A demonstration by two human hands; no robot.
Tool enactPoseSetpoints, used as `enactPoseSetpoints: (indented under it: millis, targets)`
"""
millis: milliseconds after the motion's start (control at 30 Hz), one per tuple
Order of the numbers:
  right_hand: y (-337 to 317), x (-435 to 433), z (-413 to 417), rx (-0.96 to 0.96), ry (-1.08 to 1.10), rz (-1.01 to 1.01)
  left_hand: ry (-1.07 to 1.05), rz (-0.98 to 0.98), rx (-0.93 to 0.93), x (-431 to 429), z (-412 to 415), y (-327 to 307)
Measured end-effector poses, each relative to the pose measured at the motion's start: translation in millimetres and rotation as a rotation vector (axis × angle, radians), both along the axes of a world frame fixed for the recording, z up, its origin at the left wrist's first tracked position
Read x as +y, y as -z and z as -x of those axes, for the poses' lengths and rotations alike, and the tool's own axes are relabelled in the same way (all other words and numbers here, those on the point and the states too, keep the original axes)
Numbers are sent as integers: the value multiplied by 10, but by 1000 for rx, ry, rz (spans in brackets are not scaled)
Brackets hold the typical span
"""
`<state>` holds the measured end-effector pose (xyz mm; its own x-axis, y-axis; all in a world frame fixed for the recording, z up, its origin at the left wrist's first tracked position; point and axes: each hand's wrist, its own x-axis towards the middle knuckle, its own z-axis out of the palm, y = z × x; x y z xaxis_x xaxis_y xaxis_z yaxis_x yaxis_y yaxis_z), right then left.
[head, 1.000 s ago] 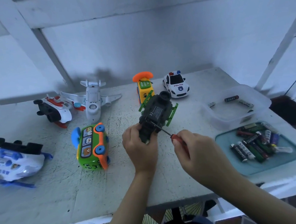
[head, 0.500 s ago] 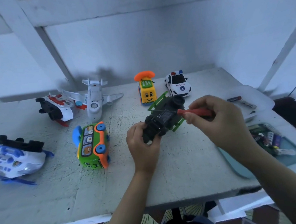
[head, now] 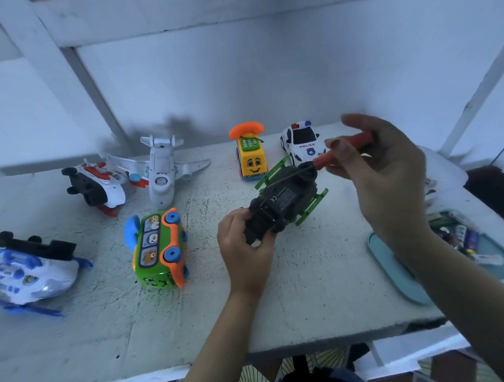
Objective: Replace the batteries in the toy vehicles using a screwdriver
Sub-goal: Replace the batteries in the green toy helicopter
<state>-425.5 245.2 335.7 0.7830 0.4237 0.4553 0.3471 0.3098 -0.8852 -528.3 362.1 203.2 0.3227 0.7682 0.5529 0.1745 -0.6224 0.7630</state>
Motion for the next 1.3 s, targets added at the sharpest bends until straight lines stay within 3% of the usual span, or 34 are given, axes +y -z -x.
enactPoseSetpoints:
  millis: [267, 667, 867, 1100, 1167, 1233, 1300]
  targets:
    - [88, 96, 48, -304, 38, 178, 15, 8, -17, -5, -1, -20]
    - [99, 105, 48, -458, 29, 232, 4, -5, -15, 3, -6, -12]
    - [32, 167, 69, -623, -24, 243, -3, -5, -16, 10, -12, 7]
    - [-45, 299, 91, -664, 161, 206, -4, -8, -26, -4, -9, -8]
    - [-62, 309, 125, -597, 215, 166, 0, -10, -31, -5, -7, -10]
    - [-89, 314, 162, -501, 176, 138, 1, -13, -33, -8, -7, -12]
    - [-117, 309, 184, -533, 134, 136, 3, -12, -32, -9, -8, -13]
